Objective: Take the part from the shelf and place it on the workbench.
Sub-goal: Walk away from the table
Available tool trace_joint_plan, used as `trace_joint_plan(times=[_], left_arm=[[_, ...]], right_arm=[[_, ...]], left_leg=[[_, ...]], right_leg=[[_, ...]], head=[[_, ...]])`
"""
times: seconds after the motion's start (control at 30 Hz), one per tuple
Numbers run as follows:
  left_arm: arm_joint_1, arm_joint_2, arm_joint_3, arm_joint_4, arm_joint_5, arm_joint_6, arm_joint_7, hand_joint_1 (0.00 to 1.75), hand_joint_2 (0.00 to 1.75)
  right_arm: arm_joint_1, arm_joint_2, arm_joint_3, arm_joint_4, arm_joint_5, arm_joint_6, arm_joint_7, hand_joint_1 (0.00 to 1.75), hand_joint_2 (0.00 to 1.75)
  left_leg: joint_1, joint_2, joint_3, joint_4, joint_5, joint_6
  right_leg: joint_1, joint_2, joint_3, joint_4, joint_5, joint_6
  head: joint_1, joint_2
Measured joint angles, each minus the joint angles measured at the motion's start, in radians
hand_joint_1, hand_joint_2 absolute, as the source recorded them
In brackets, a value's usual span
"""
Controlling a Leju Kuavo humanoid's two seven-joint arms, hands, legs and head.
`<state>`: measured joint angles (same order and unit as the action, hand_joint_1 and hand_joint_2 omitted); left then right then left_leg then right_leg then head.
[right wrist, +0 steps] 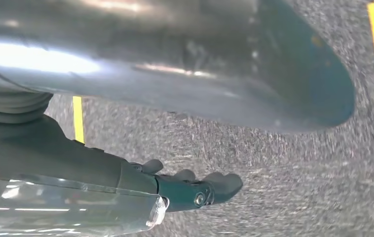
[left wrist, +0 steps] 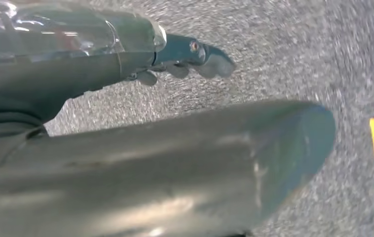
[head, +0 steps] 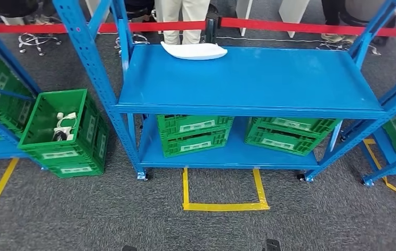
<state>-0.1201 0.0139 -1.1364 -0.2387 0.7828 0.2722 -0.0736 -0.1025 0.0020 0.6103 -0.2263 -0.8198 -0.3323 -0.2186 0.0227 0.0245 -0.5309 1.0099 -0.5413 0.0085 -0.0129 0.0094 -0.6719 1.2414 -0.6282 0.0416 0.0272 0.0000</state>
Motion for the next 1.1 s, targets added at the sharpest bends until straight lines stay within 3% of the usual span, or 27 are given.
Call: trace_joint_plan(times=[0.03, 0.07, 0.13, 0.2, 0.27, 0.3, 0.33, 0.4, 0.43, 0.47, 0.53, 0.57, 0.6, 0.67, 0.7, 0.73, 0.8, 0.83, 0.97, 1.1], left_arm=[[0.0, 0.0, 0.0, 0.0, 0.0, 0.0, 0.0, 0.0, 0.0], [0.0, 0.0, 0.0, 0.0, 0.0, 0.0, 0.0, 0.0, 0.0], [-0.003, -0.001, 0.0, 0.0, 0.0, 0.0, -0.001, 0.0, 0.0], [-0.007, -0.001, 0.0, 0.0, 0.0, 0.0, -0.001, 0.0, 0.0], [-0.008, -0.002, 0.0, 0.0, 0.0, 0.0, -0.002, 0.0, 0.0], [-0.008, -0.002, 0.0, -0.001, -0.001, 0.0, -0.003, 0.0, 0.0], [-0.009, -0.002, 0.0, -0.001, -0.001, 0.0, -0.003, 0.0, 0.0], [-0.01, -0.002, 0.0, -0.002, -0.001, 0.0, -0.004, 0.0, 0.0], [-0.01, -0.002, 0.0, -0.002, -0.001, 0.0, -0.004, 0.0, 0.0], [-0.008, -0.002, 0.0, -0.002, -0.001, 0.0, -0.004, 0.0, 0.0], [-0.004, -0.001, 0.0, -0.002, -0.001, 0.0, -0.004, 0.0, 0.0], [-0.003, 0.0, 0.0, -0.002, -0.001, 0.0, -0.004, 0.0, 0.0], [-0.002, 0.0, 0.0, -0.002, 0.0, 0.0, -0.004, 0.0, 0.0], [-0.002, 0.001, 0.0, -0.002, 0.0, 0.0, -0.004, 0.0, 0.0], [-0.003, 0.002, 0.0, -0.002, 0.0, 0.001, -0.004, 0.0, 0.0], [-0.004, 0.002, 0.0, -0.002, 0.001, 0.004, -0.003, 0.0, 0.0], [-0.004, 0.002, 0.0, -0.002, 0.003, 0.013, 0.008, 0.0, 0.0], [-0.004, 0.002, 0.0, -0.002, 0.005, 0.018, 0.015, 0.0, 0.0], [-0.004, 0.0, 0.0, -0.003, 0.008, 0.024, 0.032, 0.0, 1.75], [-0.004, -0.003, 0.0, -0.003, 0.007, 0.023, 0.064, 0.0, 1.75]], right_arm=[[0.002, 0.0, 0.001, 0.0, 0.0, 0.0, 0.0, 0.0, 0.0], [0.005, 0.0, 0.003, 0.0, 0.0, 0.0, 0.0, 0.0, 0.0], [0.012, -0.001, 0.005, 0.0, 0.0, 0.0, 0.0, 0.0, 0.0], [0.012, -0.002, 0.006, 0.0, 0.0, 0.0, 0.0, 0.0, 0.0], [0.009, -0.002, 0.007, 0.0, 0.0, 0.0, -0.001, 0.0, 0.0], [0.009, -0.002, 0.008, 0.0, 0.0, -0.001, -0.001, 0.0, 0.0], [0.011, -0.002, 0.009, 0.0, 0.0, -0.002, -0.001, 0.0, 0.0], [0.012, -0.003, 0.012, 0.0, -0.001, -0.004, -0.003, 0.0, 0.0], [0.011, -0.004, 0.013, 0.0, -0.001, -0.005, -0.004, 0.0, 0.0], [0.008, -0.004, 0.014, 0.0, -0.001, -0.006, -0.006, 0.0, 0.0], [0.006, -0.002, 0.014, 0.0, 0.0, -0.006, -0.008, 0.0, 0.0], [0.006, -0.002, 0.014, 0.0, 0.0, -0.006, -0.008, 0.0, 0.0], [0.007, -0.002, 0.014, 0.0, -0.001, -0.005, -0.009, 0.0, 0.0], [0.009, -0.001, 0.015, 0.0, -0.005, 0.0, -0.009, 0.0, 0.0], [0.008, -0.001, 0.015, 0.0, -0.007, 0.004, -0.009, 0.0, 0.44], [0.007, 0.0, 0.015, 0.0, -0.009, 0.008, -0.009, 0.0, 0.87], [0.006, 0.0, 0.015, 0.0, -0.014, 0.013, -0.01, 0.0, 1.75], [0.007, 0.0, 0.015, 0.0, -0.016, 0.014, -0.011, 0.0, 1.75], [0.006, 0.001, 0.015, 0.0, -0.018, 0.015, -0.011, 0.0, 1.75], [0.006, 0.0, 0.018, 0.001, -0.016, 0.006, 0.002, 0.0, 1.75]], left_leg=[[-0.001, 0.018, 0.003, 0.0, -0.004, 0.0], [-0.001, 0.032, 0.007, 0.0, -0.008, -0.001], [-0.001, 0.053, 0.019, 0.0, -0.018, -0.007], [-0.005, 0.07, 0.028, 0.0, -0.027, -0.016], [-0.01, 0.087, 0.032, -0.002, -0.032, -0.026], [-0.01, 0.097, 0.035, -0.004, -0.033, -0.031], [-0.009, 0.089, 0.039, -0.005, -0.038, -0.037], [-0.005, 0.029, 0.029, 0.029, -0.066, -0.043], [-0.004, -0.009, 0.003, 0.079, -0.093, -0.045], [-0.004, -0.03, -0.033, 0.146, -0.122, -0.045], [-0.005, -0.034, -0.109, 0.266, -0.154, -0.046], [-0.005, -0.031, -0.13, 0.286, -0.144, -0.045], [-0.005, -0.027, -0.131, 0.264, -0.111, -0.044], [-0.005, -0.026, -0.093, 0.149, -0.024, -0.037], [-0.006, -0.027, -0.069, 0.09, 0.008, -0.033], [-0.007, -0.028, -0.053, 0.051, 0.021, -0.029], [-0.009, -0.03, -0.045, 0.028, 0.018, -0.026], [-0.01, -0.03, -0.045, 0.027, 0.018, -0.025], [-0.015, -0.03, -0.044, 0.027, 0.014, -0.019], [-0.015, -0.029, -0.043, 0.027, 0.012, -0.015]], right_leg=[[-0.002, -0.005, -0.021, 0.037, -0.003, 0.003], [-0.003, -0.008, -0.025, 0.038, 0.012, 0.004], [-0.004, -0.025, 0.023, -0.067, 0.088, 0.0], [0.005, -0.068, 0.079, -0.185, 0.133, -0.012], [0.016, -0.089, 0.094, -0.222, 0.128, -0.025], [0.017, -0.082, 0.094, -0.228, 0.127, -0.031], [0.015, -0.074, 0.095, -0.23, 0.128, -0.037], [0.01, -0.059, 0.101, -0.24, 0.131, -0.049], [0.008, -0.052, 0.104, -0.242, 0.132, -0.054], [0.009, -0.044, 0.105, -0.243, 0.131, -0.058], [0.012, -0.026, 0.109, -0.243, 0.127, -0.063], [0.013, -0.02, 0.112, -0.242, 0.125, -0.063], [0.014, -0.014, 0.117, -0.241, 0.121, -0.063], [0.014, -0.006, 0.128, -0.238, 0.111, -0.057], [0.015, -0.002, 0.131, -0.235, 0.106, -0.052], [0.016, 0.0, 0.131, -0.231, 0.101, -0.048], [0.017, 0.001, 0.129, -0.227, 0.097, -0.045], [0.016, 0.002, 0.13, -0.228, 0.097, -0.046], [0.013, 0.001, 0.135, -0.236, 0.098, -0.045], [0.012, 0.002, 0.138, -0.241, 0.099, -0.042]], head=[[0.002, 0.0], [0.005, 0.0], [0.014, 0.0], [0.02, 0.0], [0.019, 0.0], [0.019, 0.0], [0.017, 0.0], [0.013, 0.0], [0.008, 0.0], [0.001, 0.0], [-0.01, 0.0], [-0.013, 0.0], [-0.017, 0.0], [-0.026, 0.0], [-0.031, 0.0], [-0.034, 0.0], [-0.031, 0.0], [-0.028, 0.0], [-0.024, 0.0], [-0.023, 0.0]])
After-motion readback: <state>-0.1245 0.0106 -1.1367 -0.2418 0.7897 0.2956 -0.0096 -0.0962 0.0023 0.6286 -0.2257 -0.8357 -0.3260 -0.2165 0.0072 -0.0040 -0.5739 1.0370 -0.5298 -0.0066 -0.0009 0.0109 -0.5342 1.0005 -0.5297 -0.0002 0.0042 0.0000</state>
